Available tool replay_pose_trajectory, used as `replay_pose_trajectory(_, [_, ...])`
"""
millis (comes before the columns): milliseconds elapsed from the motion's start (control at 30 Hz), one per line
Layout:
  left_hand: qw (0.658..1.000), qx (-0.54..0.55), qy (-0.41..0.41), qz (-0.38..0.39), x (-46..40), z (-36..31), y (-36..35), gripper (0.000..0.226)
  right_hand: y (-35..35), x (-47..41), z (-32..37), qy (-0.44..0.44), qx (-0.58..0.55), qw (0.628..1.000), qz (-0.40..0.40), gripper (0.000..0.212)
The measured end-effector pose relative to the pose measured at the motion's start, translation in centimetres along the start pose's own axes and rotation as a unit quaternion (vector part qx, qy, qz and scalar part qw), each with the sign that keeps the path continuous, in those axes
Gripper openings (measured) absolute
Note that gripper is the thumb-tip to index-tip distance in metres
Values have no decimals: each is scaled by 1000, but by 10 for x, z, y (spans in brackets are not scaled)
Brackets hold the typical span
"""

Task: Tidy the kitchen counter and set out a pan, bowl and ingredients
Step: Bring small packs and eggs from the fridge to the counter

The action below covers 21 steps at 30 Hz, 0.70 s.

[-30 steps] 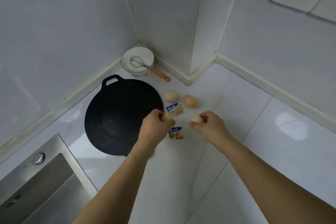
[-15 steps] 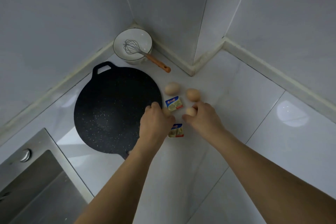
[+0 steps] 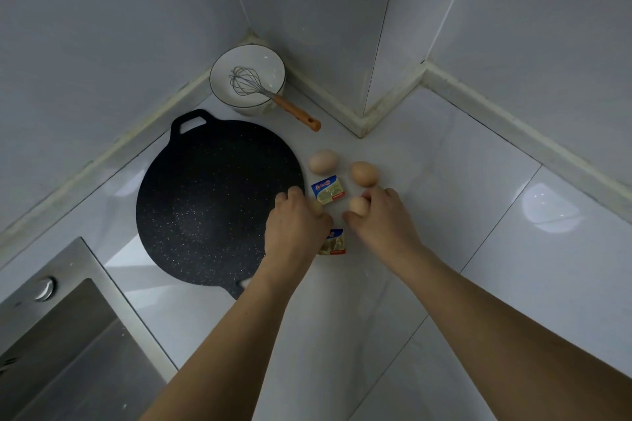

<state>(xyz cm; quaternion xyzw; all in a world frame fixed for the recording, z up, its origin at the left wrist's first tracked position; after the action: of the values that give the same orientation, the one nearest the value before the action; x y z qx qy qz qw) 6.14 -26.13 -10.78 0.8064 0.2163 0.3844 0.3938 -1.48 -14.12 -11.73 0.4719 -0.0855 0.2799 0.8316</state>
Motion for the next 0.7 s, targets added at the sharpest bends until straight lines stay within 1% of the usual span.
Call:
replay_pose_trajectory(233, [1000,-14,-11,-4,0,0,-1,52,-1,0,0,-1,-3,1000,-1,42])
replay_pose_trajectory(700, [1000,-15,-6,1,-1,0,0,56,0,0,-1,-9,-11,1000,8,40])
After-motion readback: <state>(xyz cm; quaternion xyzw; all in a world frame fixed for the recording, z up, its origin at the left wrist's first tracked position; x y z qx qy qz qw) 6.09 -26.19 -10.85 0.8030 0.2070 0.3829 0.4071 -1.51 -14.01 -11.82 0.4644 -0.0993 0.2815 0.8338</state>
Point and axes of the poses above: each hand's wrist, its own x-axis away from the middle knuckle, its own y-axis out of the back of the hand, z = x × y, the point moved 1 cm from there along -x, towards the middle knuckle, and after that the axes turned 1 degree about -y, right-handed, at the moved point
